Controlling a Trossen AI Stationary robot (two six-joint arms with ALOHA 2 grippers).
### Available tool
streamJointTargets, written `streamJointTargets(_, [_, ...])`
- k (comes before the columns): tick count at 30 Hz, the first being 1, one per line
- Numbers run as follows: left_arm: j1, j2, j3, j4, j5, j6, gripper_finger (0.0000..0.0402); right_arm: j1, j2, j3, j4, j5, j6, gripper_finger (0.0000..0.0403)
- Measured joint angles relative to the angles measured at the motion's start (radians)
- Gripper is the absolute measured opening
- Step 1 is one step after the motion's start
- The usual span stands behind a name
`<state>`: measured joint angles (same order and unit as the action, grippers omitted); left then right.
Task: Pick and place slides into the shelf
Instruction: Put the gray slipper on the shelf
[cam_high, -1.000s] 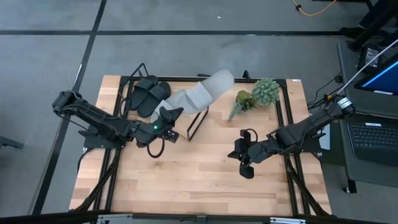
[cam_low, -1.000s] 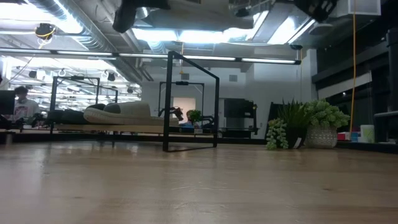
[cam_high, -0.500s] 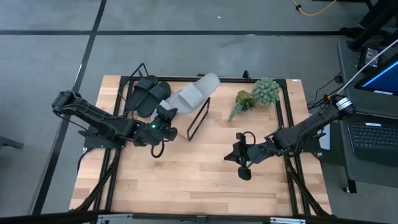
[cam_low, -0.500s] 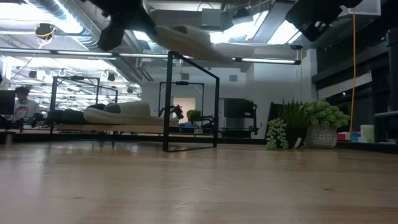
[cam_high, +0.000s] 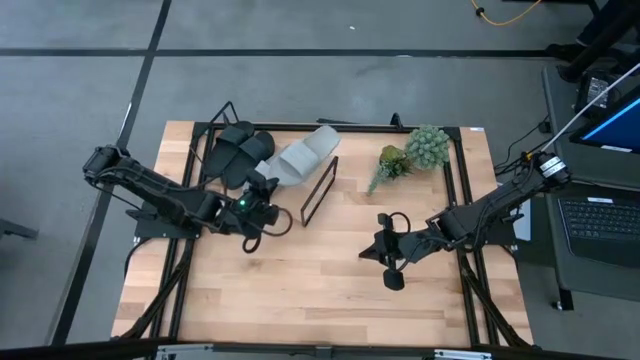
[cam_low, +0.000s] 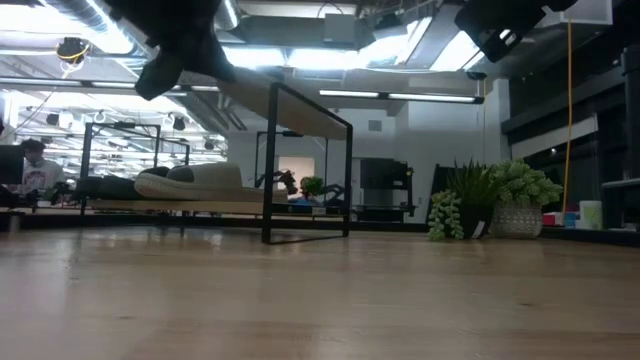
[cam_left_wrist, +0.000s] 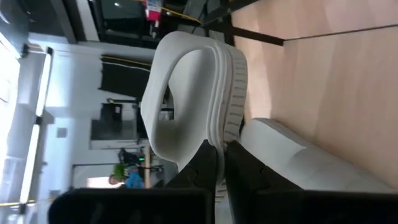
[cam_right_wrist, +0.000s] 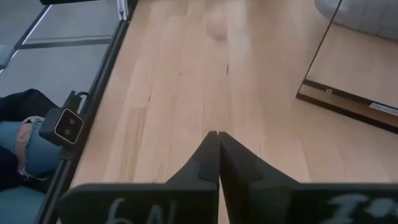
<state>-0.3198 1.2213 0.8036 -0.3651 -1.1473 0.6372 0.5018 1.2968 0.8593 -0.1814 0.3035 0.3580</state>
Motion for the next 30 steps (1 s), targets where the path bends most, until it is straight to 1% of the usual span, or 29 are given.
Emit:
streamJointTargets(5, [-0.003,0.002,0.000,-0.026,0.102,-0.100,0.0008,0.000,0.000,0.000,-0.001,0.000,-0.002,0.0005])
streamJointTargets(14, [-0.056,0.003,0.000,-0.079,0.118,-0.215,0.0008,0.000,0.000,0.000,0.000,0.000,-0.027,0.0005])
streamJointTargets(21, [-0.085,0.003,0.000,-0.192,0.119,-0.397,0.0007,0.000,0.000,0.001,0.006,0.000,-0.027,0.0005])
streamJointTargets(27, [-0.108,0.006,0.000,-0.202,0.177,-0.504,0.0007,0.000,0.000,0.001,0.006,0.000,-0.029,0.0005])
streamJointTargets(30, [-0.118,0.032,0.000,-0.204,0.191,-0.535,0.0007,0.000,0.000,0.001,0.007,0.000,-0.039,0.0005])
